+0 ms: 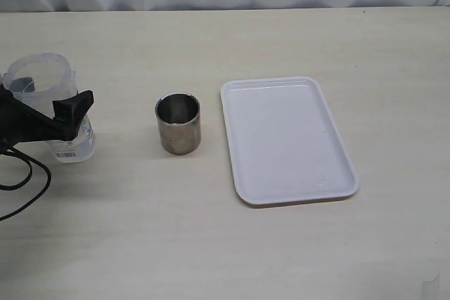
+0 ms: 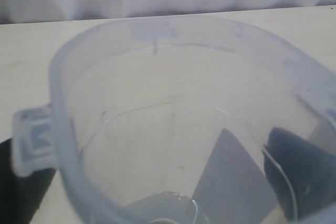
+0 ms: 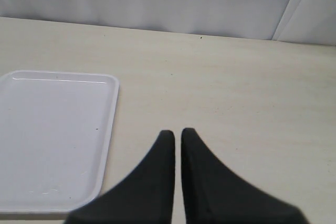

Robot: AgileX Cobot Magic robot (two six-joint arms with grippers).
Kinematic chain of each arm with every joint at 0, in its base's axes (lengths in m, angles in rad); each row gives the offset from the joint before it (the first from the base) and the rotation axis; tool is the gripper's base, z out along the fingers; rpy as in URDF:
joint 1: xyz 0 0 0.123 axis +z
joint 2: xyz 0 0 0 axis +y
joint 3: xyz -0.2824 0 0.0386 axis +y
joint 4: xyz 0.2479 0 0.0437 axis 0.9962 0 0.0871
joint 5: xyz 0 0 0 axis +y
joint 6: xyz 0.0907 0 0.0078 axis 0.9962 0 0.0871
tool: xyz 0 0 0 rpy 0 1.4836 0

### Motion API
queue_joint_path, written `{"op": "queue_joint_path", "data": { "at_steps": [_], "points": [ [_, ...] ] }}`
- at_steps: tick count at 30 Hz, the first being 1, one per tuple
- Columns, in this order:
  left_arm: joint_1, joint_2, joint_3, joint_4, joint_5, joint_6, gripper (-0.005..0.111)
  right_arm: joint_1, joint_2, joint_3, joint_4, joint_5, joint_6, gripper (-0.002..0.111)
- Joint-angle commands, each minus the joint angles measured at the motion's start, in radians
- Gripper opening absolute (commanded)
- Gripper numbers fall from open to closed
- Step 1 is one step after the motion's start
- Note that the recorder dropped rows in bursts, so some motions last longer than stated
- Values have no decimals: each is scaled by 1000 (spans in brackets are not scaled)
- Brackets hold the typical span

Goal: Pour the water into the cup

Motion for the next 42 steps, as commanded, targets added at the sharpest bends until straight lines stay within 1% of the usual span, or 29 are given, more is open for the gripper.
{"op": "queue_joint_path", "data": {
  "at_steps": [1,14,16,17,18,20,22,26,27,28,34,39,42],
  "points": [
    [-6,3,-3,0,-20,-9,104,-6,-5,3,1,3,1,4],
    [-6,3,-3,0,-47,-3,104,-6,-5,3,1,3,1,4],
    [-6,3,-3,0,-47,-3,101,-6,-5,3,1,3,1,4],
    [-6,3,-3,0,-47,-3,98,-6,-5,3,1,3,1,4],
    [-6,3,-3,0,-47,-3,91,-6,-5,3,1,3,1,4],
    [-6,3,-3,0,-47,3,73,-6,-5,3,1,3,1,4],
    [-6,3,-3,9,-39,6,52,-6,-5,3,1,3,1,4],
    [-6,3,-3,81,-26,6,10,-6,-5,3,1,3,1,4],
    [-6,3,-3,88,-26,6,2,-6,-5,3,1,3,1,4],
    [-6,3,-3,93,-28,6,0,-6,-5,3,1,3,1,4],
    [-6,3,-3,94,-103,13,0,-6,-5,3,1,3,1,4],
    [-6,3,-5,87,-107,32,0,-6,-5,3,1,3,1,4],
    [-6,3,-37,101,-107,37,0,-6,-5,3,1,3,1,4]
  ]
}}
